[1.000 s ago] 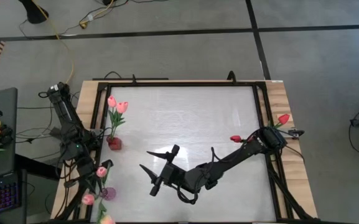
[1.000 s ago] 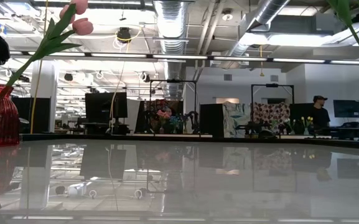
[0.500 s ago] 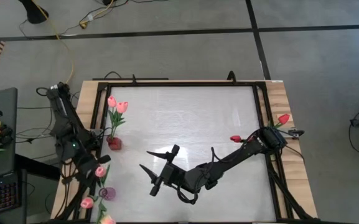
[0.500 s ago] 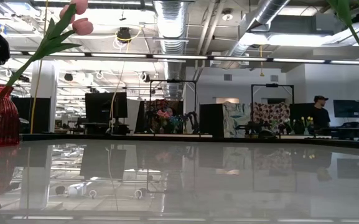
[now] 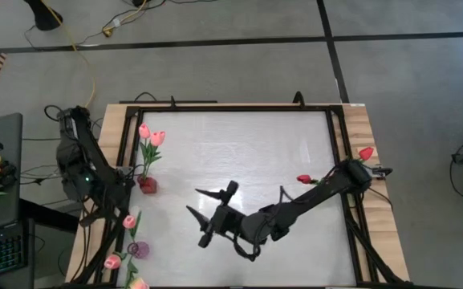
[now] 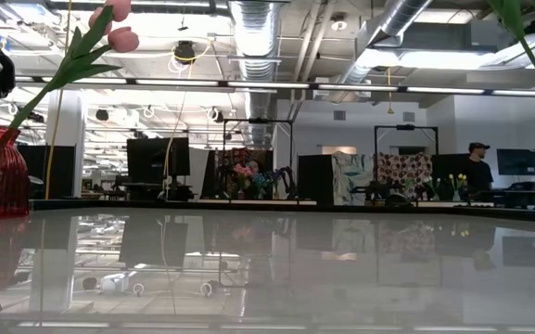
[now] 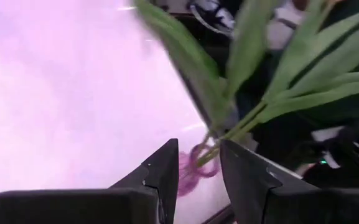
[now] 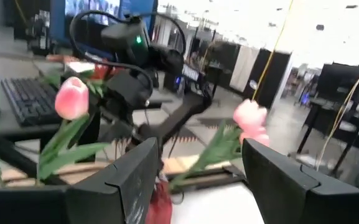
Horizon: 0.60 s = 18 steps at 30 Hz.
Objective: Sort flowers into vase by color
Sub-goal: Return to Home Position
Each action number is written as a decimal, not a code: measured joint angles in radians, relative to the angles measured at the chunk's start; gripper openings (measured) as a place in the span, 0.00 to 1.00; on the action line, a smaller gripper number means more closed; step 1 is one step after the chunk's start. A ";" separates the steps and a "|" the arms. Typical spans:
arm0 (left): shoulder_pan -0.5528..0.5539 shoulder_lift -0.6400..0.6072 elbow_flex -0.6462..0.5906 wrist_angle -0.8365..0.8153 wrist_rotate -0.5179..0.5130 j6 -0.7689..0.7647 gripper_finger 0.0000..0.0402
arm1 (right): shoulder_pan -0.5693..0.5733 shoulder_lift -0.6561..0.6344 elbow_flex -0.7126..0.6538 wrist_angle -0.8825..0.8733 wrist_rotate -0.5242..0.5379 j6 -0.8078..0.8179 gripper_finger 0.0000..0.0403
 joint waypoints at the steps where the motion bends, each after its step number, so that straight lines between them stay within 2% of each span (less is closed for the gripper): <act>1: 0.000 0.000 0.013 -0.032 -0.014 -0.008 0.26 | -0.001 -0.023 0.000 -0.062 -0.001 0.033 0.65; 4: 0.000 -0.001 0.056 -0.118 -0.088 -0.031 0.26 | -0.014 -0.102 0.000 -0.309 -0.020 0.180 0.65; 7: 0.000 -0.002 0.085 -0.191 -0.209 -0.050 0.26 | -0.030 -0.175 0.001 -0.584 -0.029 0.340 0.65; 11: 0.000 -0.002 0.109 -0.221 -0.311 -0.038 0.26 | -0.054 -0.244 0.000 -0.886 -0.040 0.506 0.65; 15: 0.001 -0.002 0.135 -0.215 -0.325 -0.002 0.26 | -0.089 -0.306 0.000 -1.042 -0.042 0.569 0.65; 18: 0.001 -0.002 0.153 -0.224 -0.338 0.001 0.26 | -0.116 -0.348 0.000 -1.091 -0.042 0.569 0.65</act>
